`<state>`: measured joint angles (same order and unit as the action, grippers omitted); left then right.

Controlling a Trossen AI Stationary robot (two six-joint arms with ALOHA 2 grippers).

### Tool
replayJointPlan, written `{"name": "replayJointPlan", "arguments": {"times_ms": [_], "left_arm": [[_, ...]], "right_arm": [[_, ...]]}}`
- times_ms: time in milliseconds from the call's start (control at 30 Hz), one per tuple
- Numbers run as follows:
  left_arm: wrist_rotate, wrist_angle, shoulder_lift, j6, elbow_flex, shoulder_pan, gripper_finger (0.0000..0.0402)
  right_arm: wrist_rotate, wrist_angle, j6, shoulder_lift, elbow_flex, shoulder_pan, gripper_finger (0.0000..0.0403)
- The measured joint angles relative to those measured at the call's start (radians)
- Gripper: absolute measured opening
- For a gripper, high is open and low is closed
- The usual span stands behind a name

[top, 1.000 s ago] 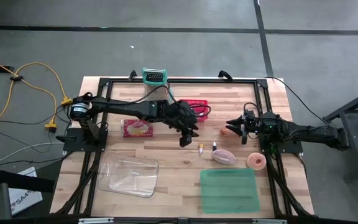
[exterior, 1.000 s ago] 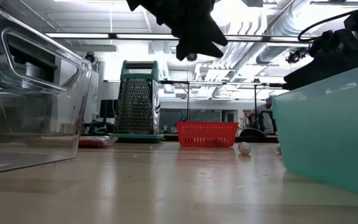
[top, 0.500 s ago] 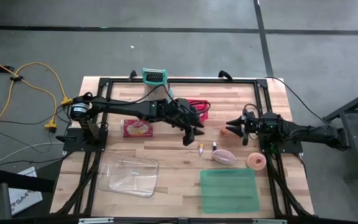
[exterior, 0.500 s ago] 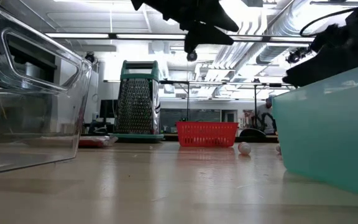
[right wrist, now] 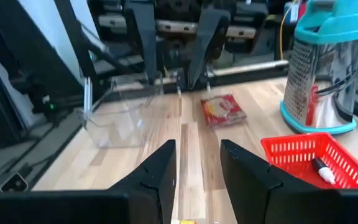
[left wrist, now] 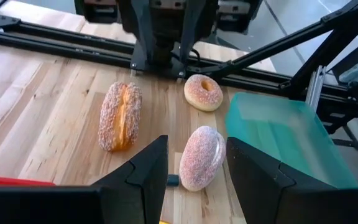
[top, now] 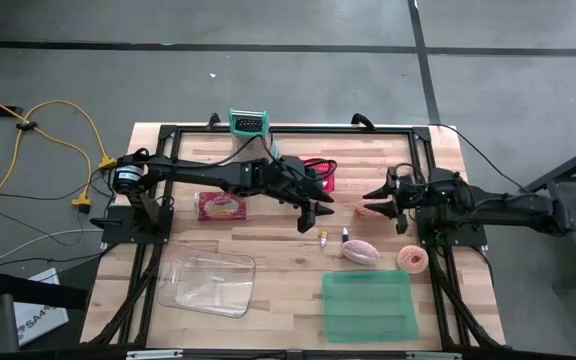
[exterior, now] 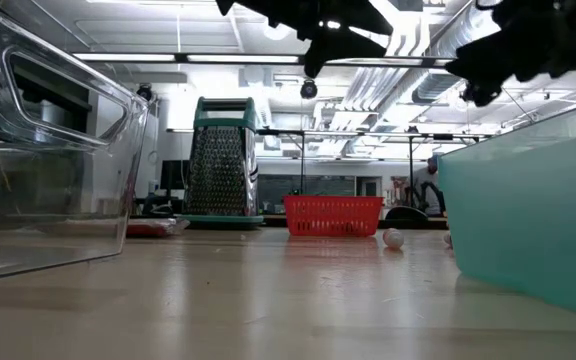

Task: Pick & Place Food Item
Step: Put the food coloring into the red bin

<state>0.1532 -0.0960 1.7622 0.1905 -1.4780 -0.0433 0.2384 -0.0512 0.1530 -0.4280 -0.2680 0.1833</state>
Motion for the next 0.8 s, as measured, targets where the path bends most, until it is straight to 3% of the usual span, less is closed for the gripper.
{"name": "replayJointPlan", "arguments": {"times_ms": [300,467,533,633,800], "left_arm": [[0.026,0.025,0.0,0.055,0.0,0.0,0.0158],[0.27,0.017,-0.031,-0.061,0.0,0.0,0.0158],[0.323,0.006,-0.062,-0.092,0.005,0.0,0.0158],[0.297,-0.034,-0.127,-0.118,0.047,0.001,0.0158],[0.163,-0.026,-0.278,-0.109,0.21,0.0,0.0158]], "right_arm": [[0.007,0.003,-0.063,-0.283,-0.136,0.0,0.0114],[0.028,0.001,-0.071,-0.406,-0.187,-0.009,0.0114],[0.027,0.002,-0.071,-0.446,-0.203,-0.023,0.0114],[0.026,0.002,-0.071,-0.496,-0.232,-0.051,0.0114],[0.023,0.002,-0.079,-0.561,-0.271,-0.093,0.0114]]}}
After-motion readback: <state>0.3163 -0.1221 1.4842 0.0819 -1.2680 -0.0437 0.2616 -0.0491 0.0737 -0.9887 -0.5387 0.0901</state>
